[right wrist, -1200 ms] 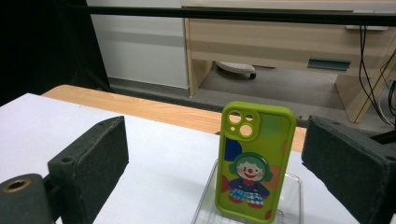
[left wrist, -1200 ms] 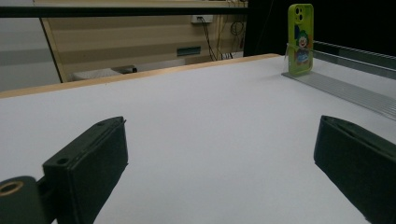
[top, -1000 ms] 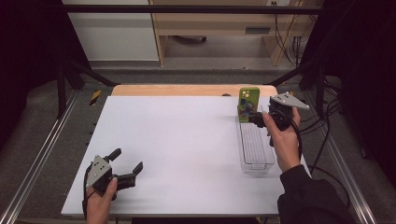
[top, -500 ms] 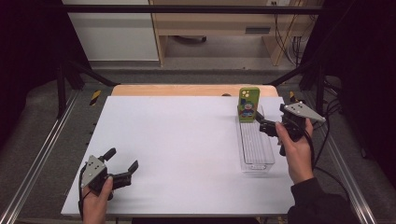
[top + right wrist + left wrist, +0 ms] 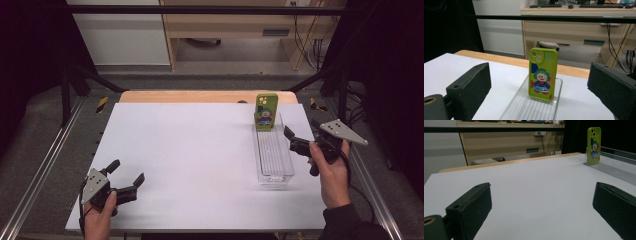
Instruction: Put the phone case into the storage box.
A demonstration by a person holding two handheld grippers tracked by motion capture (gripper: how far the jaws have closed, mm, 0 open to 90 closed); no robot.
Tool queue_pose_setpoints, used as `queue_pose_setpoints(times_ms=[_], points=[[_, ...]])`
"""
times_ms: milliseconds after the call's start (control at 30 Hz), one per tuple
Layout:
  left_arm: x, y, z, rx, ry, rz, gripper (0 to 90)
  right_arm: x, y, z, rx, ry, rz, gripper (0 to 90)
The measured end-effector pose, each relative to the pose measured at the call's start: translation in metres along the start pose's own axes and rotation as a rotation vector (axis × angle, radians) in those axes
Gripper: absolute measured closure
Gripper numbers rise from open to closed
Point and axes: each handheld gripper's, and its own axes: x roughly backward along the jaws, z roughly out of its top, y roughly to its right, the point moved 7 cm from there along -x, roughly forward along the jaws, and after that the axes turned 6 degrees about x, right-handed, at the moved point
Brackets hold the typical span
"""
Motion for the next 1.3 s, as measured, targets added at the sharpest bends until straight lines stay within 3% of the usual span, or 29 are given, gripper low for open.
queue_pose_setpoints(times_ms=[467,1300], points=[[0.010,0.001,-0.002,0.005,-0.003,0.000,1.8,0.022,0.008,-0.022,-0.002,0.002,-0.013,5.6],[0.006,0.002,-0.006,-0.005,-0.021,-0.001,1.8,0.038,0.006,-0.070,0.003,0.008,-0.009,5.0]])
